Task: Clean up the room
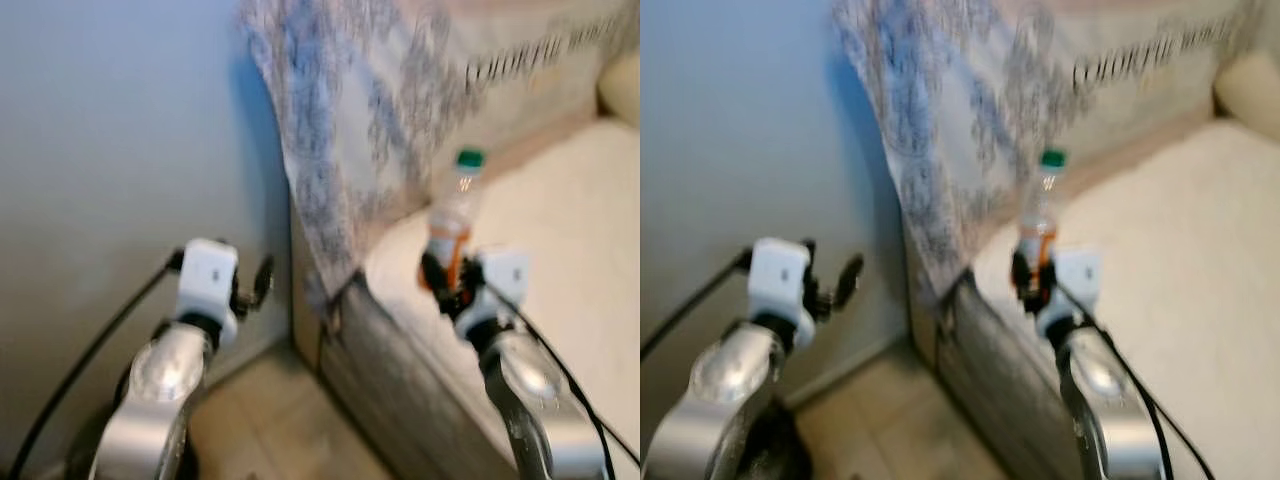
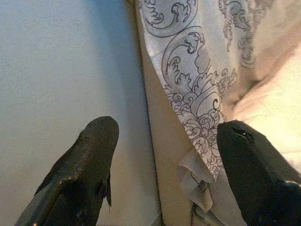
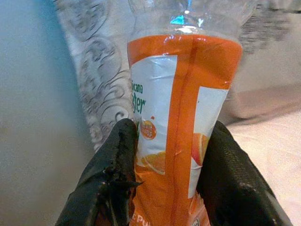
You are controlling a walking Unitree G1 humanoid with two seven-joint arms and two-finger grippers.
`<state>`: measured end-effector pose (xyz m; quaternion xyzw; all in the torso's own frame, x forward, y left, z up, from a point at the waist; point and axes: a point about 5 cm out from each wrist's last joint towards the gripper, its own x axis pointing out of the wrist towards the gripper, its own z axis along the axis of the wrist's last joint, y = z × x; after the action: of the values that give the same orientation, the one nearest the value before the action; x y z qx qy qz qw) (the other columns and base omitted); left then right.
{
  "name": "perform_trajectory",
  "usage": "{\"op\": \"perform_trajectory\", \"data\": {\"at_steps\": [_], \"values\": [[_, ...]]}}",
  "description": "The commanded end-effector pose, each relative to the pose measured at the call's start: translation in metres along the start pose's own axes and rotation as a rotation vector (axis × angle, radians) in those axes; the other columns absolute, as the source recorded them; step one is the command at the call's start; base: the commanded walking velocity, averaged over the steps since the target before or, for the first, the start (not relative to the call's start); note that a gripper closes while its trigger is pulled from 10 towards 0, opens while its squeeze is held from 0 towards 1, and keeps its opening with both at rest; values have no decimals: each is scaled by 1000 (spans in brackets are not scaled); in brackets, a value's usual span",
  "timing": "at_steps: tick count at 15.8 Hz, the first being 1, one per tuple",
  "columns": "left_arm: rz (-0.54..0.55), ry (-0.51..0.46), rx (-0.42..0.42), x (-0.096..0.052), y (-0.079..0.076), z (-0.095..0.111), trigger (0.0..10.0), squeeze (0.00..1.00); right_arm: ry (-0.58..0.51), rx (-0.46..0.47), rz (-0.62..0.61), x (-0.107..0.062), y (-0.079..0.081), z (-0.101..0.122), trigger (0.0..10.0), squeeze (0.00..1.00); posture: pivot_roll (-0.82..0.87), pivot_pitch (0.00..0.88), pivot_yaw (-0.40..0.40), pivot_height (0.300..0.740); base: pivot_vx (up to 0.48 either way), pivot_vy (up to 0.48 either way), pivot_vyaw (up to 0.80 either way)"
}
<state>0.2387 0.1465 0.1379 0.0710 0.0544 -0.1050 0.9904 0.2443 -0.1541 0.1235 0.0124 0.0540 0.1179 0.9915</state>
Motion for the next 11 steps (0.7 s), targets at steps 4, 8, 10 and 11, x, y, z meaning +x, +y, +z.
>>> {"op": "perform_trajectory", "data": {"at_steps": [4,8,10,11], "values": [[48,19,-18,-16,8,-5,10000,0,90,-31,197,-7,5,-12,10000,0,109,0,-10,740,0,83,800],[66,33,0,-20,12,-8,10000,0,126,-45,239,-7,4,-19,10000,0,123,0,-24,740,0,480,800],[83,40,23,-20,12,-7,10000,0,138,-42,246,-6,6,-23,10000,0,126,0,-27,740,0,285,800],[81,29,19,-19,12,-6,10000,0,141,-22,237,-6,6,-24,10000,0,126,0,-27,740,0,0,538]]}}
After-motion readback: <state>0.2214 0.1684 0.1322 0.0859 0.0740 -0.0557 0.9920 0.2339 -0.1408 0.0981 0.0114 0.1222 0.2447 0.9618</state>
